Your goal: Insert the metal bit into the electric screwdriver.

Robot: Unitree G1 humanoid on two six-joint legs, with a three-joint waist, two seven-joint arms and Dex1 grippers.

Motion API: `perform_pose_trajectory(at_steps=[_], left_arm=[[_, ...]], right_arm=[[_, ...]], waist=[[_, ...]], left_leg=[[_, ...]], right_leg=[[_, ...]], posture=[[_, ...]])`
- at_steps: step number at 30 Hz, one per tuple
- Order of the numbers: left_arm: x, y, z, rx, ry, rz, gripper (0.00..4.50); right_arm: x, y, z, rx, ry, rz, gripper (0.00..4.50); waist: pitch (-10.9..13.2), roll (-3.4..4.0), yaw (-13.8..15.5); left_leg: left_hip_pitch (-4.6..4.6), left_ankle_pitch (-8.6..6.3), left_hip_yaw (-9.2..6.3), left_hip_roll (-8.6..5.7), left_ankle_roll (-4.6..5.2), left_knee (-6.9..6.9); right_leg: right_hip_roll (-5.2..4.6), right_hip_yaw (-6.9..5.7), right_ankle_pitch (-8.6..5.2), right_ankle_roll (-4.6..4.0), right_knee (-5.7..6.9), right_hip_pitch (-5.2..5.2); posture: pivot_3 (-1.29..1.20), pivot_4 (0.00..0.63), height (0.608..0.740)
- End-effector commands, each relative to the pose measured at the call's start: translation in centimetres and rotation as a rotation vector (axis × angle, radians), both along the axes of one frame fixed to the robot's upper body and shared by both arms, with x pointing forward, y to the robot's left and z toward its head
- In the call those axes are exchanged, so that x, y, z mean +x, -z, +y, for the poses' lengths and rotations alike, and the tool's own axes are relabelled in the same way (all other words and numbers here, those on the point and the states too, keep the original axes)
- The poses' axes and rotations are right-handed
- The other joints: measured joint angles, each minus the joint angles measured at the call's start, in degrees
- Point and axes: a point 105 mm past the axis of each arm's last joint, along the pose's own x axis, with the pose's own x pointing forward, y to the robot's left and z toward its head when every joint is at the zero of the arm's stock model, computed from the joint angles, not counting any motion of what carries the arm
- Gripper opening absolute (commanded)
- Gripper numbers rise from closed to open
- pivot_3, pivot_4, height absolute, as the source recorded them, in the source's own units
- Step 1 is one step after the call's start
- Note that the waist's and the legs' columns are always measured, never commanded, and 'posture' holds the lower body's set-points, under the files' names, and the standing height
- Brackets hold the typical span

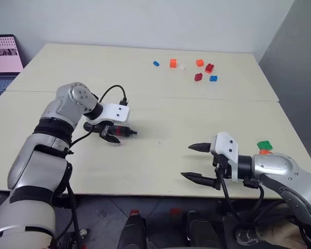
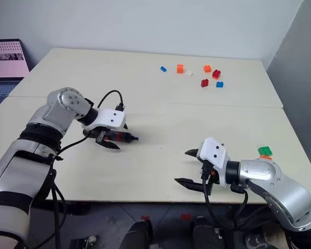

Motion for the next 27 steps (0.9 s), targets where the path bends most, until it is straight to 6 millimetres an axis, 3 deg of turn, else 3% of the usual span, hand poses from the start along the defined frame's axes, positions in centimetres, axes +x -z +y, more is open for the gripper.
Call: perform_pose_trajectory(at_steps=[1,19,27], left_arm=[[0.7,-1.4,-1.0,-0.003,0.028,-0.057,4.5],[1.8,-0.2,-1.0,0.006,-0.071,-0.045,4.5],[1.7,0.6,-1.3,-0.002,-0.072,-0.028,2.84]], right_arm=[[-0.5,-1.2,0.3,0.017,-0.014,-0.042,4.47],[-0.5,-1.3,0.4,0.023,-0.003,-0.033,4.47],[-0.4,-1.5,0.4,0.026,-0.003,-0.039,4.5]], waist=[[0.0,0.0,0.0],[0.0,0.0,-0.2],[0.0,0.0,0.0]], left_leg=[[0.0,0.0,0.0,0.0,0.0,0.0],[0.01,0.01,-0.04,0.0,0.02,0.03],[0.04,0.06,-0.07,-0.01,0.09,0.08]], right_leg=[[0.0,0.0,0.0,0.01,0.0,0.0],[0.02,-0.01,0.03,0.04,0.08,0.0],[0.02,-0.02,0.05,0.06,0.14,0.05]], posture=[[0.0,0.15,0.74],[0.0,0.15,0.74],[0.0,0.15,0.74]])
